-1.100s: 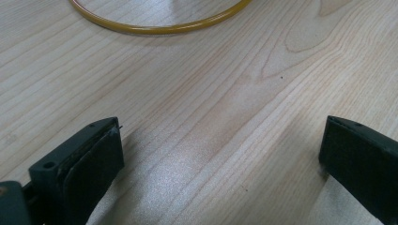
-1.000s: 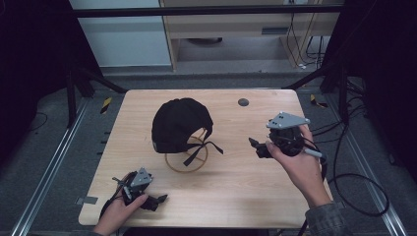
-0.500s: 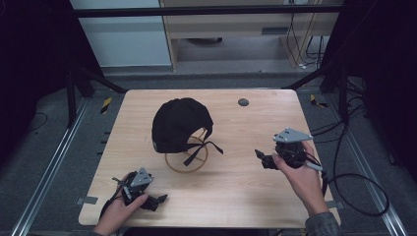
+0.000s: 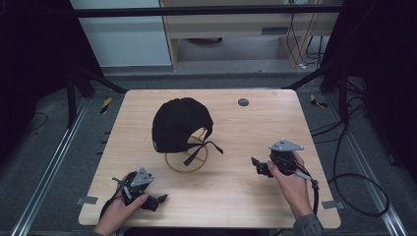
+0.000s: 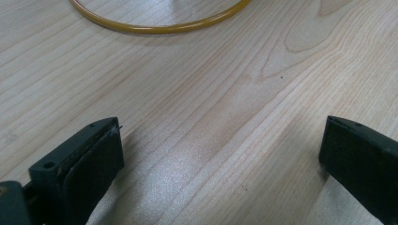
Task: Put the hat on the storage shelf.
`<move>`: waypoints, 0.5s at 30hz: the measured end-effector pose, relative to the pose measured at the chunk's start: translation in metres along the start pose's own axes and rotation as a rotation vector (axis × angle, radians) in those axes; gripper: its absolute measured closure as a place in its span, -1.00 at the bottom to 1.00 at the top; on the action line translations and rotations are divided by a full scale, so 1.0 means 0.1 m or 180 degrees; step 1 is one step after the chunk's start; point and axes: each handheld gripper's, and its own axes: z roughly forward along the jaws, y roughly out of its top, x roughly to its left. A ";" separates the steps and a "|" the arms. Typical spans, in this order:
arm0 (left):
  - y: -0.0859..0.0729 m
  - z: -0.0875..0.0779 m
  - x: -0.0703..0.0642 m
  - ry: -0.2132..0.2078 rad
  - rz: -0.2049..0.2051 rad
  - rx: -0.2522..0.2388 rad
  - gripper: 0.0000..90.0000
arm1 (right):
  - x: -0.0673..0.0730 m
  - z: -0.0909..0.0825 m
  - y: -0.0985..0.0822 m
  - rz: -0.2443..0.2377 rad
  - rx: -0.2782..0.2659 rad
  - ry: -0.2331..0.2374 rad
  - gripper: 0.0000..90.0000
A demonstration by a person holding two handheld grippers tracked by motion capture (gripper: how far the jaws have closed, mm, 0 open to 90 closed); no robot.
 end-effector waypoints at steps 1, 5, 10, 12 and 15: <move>0.00 0.00 0.00 0.0001 -0.0001 0.0000 -1.00 | -0.01 0.03 -0.01 -0.0008 0.0035 0.0001 -0.64; 0.00 0.00 0.00 0.0002 -0.0001 0.0000 -1.00 | -0.04 0.14 -0.04 0.0046 0.0086 -0.0024 -0.63; 0.00 0.00 0.00 0.0002 -0.0002 -0.0004 -1.00 | -0.07 0.23 -0.08 0.0150 0.0150 -0.0042 -0.64; 0.00 0.00 0.00 0.0002 -0.0002 -0.0004 -1.00 | -0.07 0.26 -0.10 0.0161 0.0155 -0.0043 -0.64; 0.00 0.00 0.00 0.0002 -0.0002 -0.0004 -1.00 | -0.06 0.31 -0.13 0.0150 0.0223 -0.0047 -0.66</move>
